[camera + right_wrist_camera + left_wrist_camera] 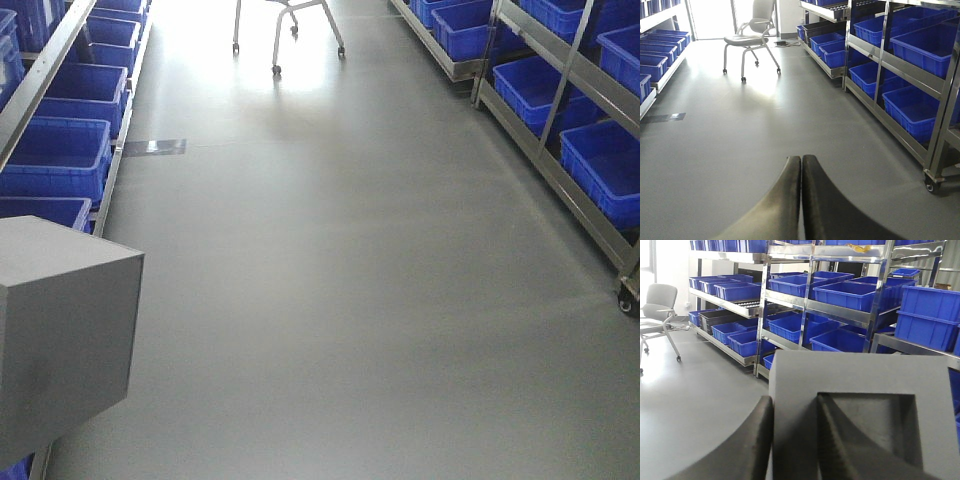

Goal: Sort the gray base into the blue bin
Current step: 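Drive the base down the aisle between blue bin shelves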

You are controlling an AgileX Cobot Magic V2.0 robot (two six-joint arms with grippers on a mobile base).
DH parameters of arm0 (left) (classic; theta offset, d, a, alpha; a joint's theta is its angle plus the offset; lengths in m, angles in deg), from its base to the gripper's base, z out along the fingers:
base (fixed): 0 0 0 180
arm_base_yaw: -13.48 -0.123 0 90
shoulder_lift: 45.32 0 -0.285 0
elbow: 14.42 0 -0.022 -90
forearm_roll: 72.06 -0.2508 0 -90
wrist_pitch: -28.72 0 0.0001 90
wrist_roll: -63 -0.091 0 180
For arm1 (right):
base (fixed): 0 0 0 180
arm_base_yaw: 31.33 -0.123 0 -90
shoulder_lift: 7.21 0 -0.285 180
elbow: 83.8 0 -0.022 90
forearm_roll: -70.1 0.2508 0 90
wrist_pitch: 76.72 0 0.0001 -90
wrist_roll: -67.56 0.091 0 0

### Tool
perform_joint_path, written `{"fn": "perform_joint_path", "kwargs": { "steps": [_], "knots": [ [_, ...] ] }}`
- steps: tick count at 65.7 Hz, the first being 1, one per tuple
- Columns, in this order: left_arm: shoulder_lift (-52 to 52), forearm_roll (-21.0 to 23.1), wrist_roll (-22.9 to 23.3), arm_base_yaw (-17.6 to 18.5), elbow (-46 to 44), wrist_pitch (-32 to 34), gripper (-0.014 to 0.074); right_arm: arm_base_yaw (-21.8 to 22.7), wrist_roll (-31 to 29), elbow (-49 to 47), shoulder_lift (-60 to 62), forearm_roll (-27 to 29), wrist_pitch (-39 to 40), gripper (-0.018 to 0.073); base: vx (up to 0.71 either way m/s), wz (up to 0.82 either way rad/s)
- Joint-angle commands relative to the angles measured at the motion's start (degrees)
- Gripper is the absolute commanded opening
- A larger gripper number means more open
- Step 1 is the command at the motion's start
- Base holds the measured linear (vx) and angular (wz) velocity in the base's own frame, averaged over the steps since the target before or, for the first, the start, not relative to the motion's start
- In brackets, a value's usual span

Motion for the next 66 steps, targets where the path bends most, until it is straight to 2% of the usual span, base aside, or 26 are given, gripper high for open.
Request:
{"fn": "perform_joint_path", "kwargs": {
  "steps": [1,66],
  "knots": [
    [0.42,1.17,0.19,0.27,-1.56,6.14,0.0004,0.03,-0.72,0.06,-0.18,-0.31,4.28,-0.0005,0.33,-0.04],
    [0.42,1.17,0.19,0.27,-1.56,6.14,0.0004,0.03,-0.72,0.06,-0.18,-0.31,4.28,-0.0005,0.40,-0.02]
  ]
}}
